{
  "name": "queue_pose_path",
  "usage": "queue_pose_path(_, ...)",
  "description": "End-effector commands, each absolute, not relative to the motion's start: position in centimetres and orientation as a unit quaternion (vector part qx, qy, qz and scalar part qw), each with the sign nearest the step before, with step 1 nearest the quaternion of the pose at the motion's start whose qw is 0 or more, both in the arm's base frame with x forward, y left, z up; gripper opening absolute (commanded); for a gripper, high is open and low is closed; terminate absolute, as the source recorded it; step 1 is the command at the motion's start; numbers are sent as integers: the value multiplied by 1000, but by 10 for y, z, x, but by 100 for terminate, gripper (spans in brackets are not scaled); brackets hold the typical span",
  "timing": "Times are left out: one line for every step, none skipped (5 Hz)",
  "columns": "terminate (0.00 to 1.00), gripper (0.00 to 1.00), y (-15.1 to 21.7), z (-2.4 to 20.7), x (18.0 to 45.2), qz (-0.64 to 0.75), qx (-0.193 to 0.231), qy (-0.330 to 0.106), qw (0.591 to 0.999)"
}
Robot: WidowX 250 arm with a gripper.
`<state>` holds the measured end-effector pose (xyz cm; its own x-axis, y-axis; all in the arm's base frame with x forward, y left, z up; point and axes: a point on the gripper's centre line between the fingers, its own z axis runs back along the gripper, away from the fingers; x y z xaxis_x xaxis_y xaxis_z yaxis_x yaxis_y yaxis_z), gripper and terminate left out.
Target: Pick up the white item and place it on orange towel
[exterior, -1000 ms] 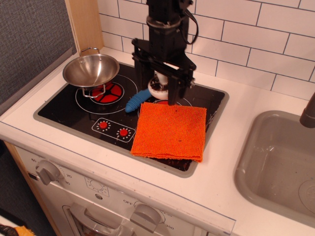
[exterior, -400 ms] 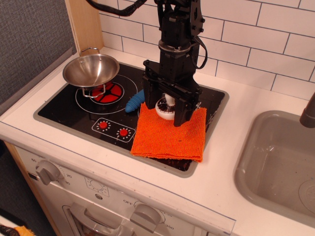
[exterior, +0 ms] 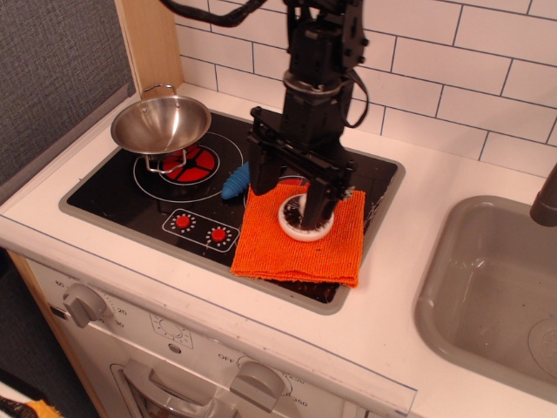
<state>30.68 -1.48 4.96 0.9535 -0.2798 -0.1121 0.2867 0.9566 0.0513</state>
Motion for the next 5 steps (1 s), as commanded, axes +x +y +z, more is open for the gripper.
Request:
queue_pose_path(0,100,-19,114,286,-78,42,-8,996)
queue_pose_path(0,100,-14,111,282,-53,16,-8,998)
queue_pose_path(0,100,-14,111,282,-53,16,-8,998)
queue_pose_path(0,100,-14,111,282,-53,16,-8,998)
queue_pose_path(100,100,-14,111,282,-53,16,-8,998)
